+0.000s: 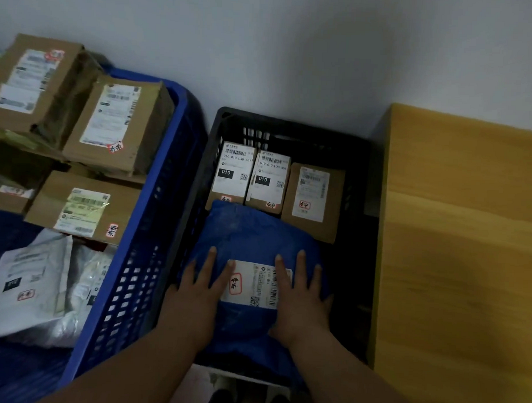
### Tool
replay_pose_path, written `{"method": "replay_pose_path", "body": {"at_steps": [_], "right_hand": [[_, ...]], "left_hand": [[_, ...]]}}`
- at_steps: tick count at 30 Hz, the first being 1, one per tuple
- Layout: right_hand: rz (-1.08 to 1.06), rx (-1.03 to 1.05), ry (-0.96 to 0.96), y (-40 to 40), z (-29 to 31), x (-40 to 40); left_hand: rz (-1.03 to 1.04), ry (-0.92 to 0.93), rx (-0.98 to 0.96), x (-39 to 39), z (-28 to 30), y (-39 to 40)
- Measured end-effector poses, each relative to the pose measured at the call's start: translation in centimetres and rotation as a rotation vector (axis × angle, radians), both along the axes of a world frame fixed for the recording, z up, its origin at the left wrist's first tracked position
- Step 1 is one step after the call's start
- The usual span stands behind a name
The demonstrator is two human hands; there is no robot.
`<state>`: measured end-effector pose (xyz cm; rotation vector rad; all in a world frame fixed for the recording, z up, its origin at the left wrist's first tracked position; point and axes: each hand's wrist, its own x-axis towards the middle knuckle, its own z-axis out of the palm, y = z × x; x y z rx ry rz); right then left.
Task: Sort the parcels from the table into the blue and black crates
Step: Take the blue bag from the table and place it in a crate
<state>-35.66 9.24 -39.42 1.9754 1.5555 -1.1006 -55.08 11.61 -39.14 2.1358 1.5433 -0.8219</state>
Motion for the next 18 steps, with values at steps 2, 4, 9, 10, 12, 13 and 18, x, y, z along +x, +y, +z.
{"method": "replay_pose_path", "body": {"at_steps": [2,4,9,10,12,13,18], "right_hand": [[0.033,0.029,-0.058,0.0,-1.1,-0.6],[0.049,0.028,-0.097,-0.1,-2.0,-1.0],[0.067,-0.003,-0.126,-0.2,-2.8,-1.0],[0.064,-0.012,-0.116,-0.1,-2.6,-1.0],[0.053,-0.022,-0.091,0.2,-1.9,-0.9],[0.048,-0.020,-0.073,0.3,-1.5,-0.8],[0.067,0.042,0.051,0.1,1.2,-0.5]], "left_hand": [[-0.036,0.033,0.004,-0.1,-0.8,0.3],[-0.080,0.069,-0.005,-0.2,-1.6,0.5],[-0.117,0.119,-0.108,0.4,-1.8,1.3],[-0.106,0.123,-0.129,0.6,-1.5,1.6],[-0.063,0.121,-0.152,1.1,-0.7,2.1],[-0.033,0.112,-0.151,1.4,-0.2,2.2],[0.149,-0.030,-0.032,2.6,2.7,0.6]]}}
